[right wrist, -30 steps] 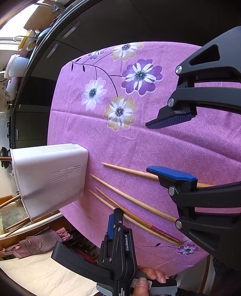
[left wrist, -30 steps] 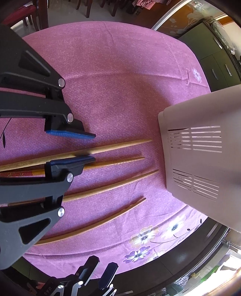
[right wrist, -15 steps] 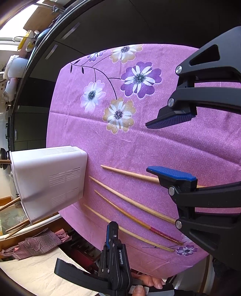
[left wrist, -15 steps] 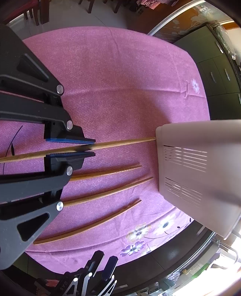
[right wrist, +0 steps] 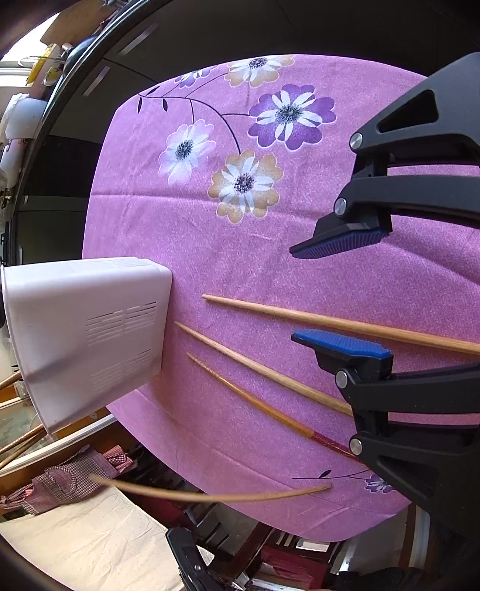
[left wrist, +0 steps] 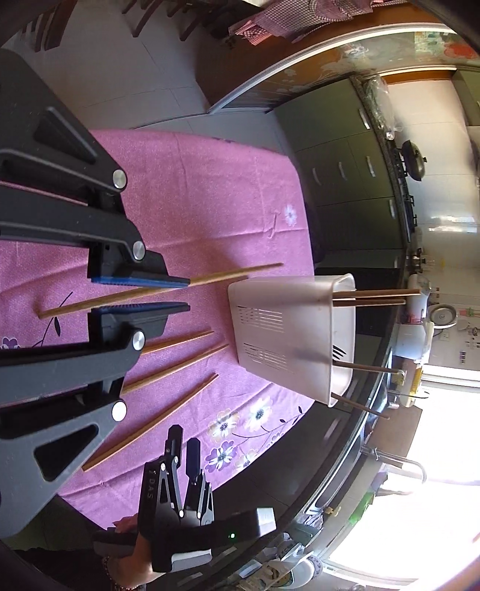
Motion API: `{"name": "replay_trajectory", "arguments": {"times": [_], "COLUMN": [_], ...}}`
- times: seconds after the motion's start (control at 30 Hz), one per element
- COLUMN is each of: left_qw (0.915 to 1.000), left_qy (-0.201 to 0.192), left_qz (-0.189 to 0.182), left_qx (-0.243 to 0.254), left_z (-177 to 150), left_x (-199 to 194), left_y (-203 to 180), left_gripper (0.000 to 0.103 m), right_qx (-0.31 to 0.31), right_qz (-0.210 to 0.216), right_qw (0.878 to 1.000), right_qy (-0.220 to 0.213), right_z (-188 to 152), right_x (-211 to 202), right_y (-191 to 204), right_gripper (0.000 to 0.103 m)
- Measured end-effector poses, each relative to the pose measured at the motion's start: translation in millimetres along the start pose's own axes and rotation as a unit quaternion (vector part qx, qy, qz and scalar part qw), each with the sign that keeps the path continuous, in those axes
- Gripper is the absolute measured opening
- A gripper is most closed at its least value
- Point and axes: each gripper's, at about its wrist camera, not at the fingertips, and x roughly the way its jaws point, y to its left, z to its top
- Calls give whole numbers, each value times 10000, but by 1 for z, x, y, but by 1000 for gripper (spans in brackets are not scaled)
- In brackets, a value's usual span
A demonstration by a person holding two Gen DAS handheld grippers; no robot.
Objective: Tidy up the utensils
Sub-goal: 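Grasp a wooden chopstick with the right tool and lift it upright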
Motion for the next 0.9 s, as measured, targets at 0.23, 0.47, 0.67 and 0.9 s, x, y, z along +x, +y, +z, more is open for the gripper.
{"name": "replay_trajectory", "arguments": {"times": [0.23, 0.47, 0.67, 0.9], "left_qw": [9998, 9998, 9968, 9875], "left_qy": [-137, 202, 701, 1456], "left_qz": [0, 47, 126, 154], "left_qx": [144, -82, -355, -581], "left_z": [-8, -10, -12, -11], "left_x": [-16, 6, 39, 94], "left_y": [-2, 10, 29, 45], "left_gripper": [7, 8, 8, 13], "right_qx": [-139, -331, -376, -495], "right_qz": [-70, -342, -521, -665], "right_qw": [9997, 9980, 9968, 9957], "right_qy": [207, 415, 474, 418], "right_z": [9, 11, 11, 11], "right_x": [18, 33, 45, 47], "right_y": [17, 33, 38, 39], "right_gripper": [29, 29, 27, 8]}}
